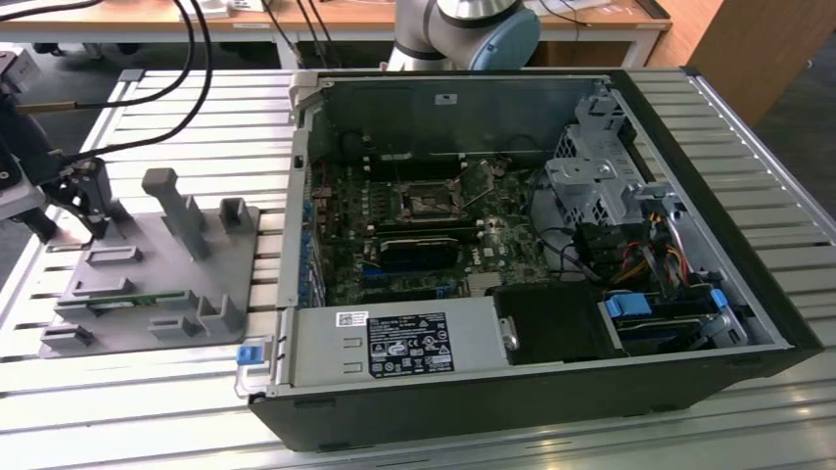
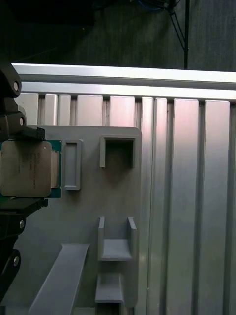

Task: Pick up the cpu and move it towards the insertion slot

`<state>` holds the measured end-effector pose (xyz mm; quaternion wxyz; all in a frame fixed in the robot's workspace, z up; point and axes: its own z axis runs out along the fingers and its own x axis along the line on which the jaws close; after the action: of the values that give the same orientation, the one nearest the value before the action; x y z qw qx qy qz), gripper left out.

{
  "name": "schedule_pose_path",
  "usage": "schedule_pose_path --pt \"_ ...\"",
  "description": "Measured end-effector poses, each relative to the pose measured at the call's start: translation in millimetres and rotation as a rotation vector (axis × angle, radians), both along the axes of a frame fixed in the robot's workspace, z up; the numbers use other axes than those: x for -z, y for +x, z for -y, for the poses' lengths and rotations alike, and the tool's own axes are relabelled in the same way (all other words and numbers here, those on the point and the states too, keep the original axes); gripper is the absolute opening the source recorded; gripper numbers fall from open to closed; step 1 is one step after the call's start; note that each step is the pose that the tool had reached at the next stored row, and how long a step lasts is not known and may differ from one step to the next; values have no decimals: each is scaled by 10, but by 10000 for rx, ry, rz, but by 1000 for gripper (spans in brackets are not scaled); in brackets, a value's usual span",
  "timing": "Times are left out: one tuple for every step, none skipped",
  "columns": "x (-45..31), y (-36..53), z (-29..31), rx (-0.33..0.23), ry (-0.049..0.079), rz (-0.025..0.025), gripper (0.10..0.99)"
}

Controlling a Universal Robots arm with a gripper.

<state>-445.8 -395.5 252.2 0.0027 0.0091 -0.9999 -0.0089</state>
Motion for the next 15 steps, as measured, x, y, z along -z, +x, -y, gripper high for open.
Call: schedule_pose_path --pt "-11 0 0 0 0 0 545" --pt "-22 0 0 0 0 0 545" --pt "-35 0 0 0 0 1 545" --pt "-48 0 -1 1 0 0 545" --pt "-63 0 -1 0 -1 -1 545" --pt "-76 0 -2 1 -3 0 545" --pt "-89 0 -3 1 -5 -1 545" --pt "-102 0 -4 1 -6 -1 545" --pt "-115 0 -5 0 -7 0 545" --pt "-128 0 -6 0 -8 1 545" --pt "-143 0 -7 1 -10 0 545" --pt "-157 0 -8 1 -12 0 545" --pt "-170 0 -9 0 -13 0 545" --pt "-182 0 -9 0 -13 0 545" --pt "-192 0 -10 0 -13 0 545"
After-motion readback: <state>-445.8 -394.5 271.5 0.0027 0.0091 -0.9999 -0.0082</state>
